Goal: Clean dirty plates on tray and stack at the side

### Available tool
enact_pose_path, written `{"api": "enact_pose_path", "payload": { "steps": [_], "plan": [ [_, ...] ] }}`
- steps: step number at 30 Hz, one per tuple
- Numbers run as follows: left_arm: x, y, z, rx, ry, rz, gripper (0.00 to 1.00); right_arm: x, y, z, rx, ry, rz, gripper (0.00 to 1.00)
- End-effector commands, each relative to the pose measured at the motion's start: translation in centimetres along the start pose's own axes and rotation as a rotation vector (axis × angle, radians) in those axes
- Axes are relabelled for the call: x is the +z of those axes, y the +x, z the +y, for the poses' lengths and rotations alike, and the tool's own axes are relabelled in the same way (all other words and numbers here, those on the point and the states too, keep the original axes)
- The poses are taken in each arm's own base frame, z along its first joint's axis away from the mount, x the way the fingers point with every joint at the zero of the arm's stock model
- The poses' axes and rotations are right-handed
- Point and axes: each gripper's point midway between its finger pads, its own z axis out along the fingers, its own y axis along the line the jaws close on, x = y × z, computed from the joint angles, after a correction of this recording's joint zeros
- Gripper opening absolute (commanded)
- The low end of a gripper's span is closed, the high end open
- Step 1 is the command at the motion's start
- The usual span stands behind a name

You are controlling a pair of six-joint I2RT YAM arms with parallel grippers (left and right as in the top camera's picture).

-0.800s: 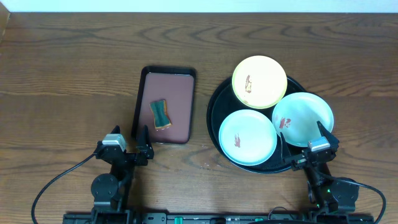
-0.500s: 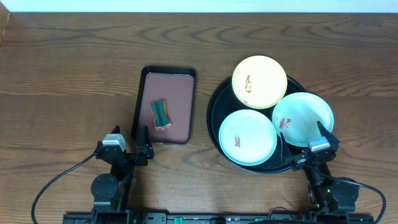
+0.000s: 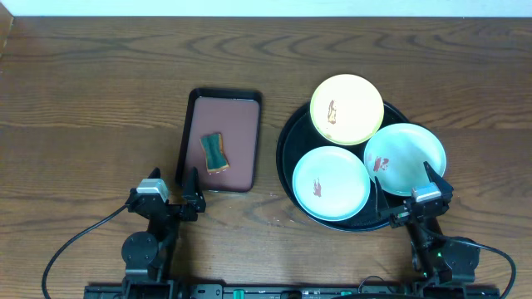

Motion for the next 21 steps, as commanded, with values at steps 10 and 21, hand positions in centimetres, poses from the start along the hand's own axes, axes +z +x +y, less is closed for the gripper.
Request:
{"api": "enact_pose_path", "payload": {
  "steps": [10, 21],
  "plan": [
    [0.0, 1.4, 0.1, 0.020, 0.004, 0.048, 0.84, 0.0, 0.3, -0.2, -0.009, 0.009, 0.007, 0.99],
    [0.0, 1.3, 1.6, 0.063, -0.080, 0.044, 0.84, 0.0, -0.6, 0.2, -0.018, -0.015, -0.029, 0.99]
  ]
}}
